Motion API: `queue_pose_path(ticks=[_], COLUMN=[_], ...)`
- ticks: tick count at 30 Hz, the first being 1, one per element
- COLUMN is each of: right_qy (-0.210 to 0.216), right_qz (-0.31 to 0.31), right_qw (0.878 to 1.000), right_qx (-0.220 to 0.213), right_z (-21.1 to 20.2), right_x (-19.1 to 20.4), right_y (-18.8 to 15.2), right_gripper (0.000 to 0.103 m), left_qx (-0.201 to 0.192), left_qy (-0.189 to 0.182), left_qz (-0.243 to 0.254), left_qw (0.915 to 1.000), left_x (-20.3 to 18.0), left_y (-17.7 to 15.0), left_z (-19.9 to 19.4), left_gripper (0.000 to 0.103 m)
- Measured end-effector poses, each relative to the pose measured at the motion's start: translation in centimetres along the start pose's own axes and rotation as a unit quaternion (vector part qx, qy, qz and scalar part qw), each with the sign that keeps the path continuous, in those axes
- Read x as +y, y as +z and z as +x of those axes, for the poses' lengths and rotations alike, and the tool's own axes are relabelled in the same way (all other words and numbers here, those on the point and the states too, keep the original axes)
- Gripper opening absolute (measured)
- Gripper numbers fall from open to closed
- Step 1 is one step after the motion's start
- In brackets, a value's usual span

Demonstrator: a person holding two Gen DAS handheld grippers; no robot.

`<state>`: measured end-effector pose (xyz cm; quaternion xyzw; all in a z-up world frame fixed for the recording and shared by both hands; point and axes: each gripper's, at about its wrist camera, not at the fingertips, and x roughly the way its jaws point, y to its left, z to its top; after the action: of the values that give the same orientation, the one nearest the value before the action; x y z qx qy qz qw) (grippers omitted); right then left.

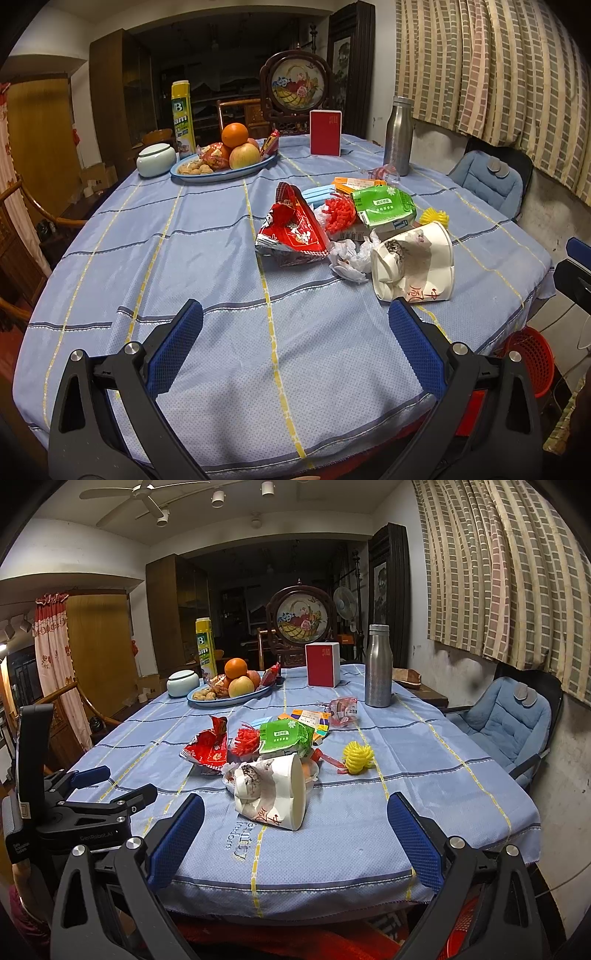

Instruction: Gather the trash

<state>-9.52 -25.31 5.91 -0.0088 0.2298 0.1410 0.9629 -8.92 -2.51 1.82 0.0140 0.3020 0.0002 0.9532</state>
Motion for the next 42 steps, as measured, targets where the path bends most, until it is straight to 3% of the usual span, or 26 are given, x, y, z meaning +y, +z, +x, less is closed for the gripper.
queue_pose_path(ticks=[22,31,42], right_qy=[-0.004,0.001,0.074], right_qz=[-0.012,0.006,0.042], right_qw=[1.0,0.999,0.987], right_qx=[0.005,0.051,0.139], right_z=[0.6,3.9,11.4], right_x=[0.3,-0.8,-1.0], right_y=[-0.3,-1.1,-2.7], right_gripper=[0.097,0.097,0.097], left_qx=[0.01,0.05,0.102], left_qy=[0.0,-0.004,0.003], left_qz=[-0.002,-0.012,-0.021], left_qw=[0.9999,0.9986,0.9946], left_x=[0.1,0.6,1.5], left_y=[-0.6,-1.2,-2.6], left_z=[0.7,3.2,7.0], left_gripper=[0.097,0.097,0.097])
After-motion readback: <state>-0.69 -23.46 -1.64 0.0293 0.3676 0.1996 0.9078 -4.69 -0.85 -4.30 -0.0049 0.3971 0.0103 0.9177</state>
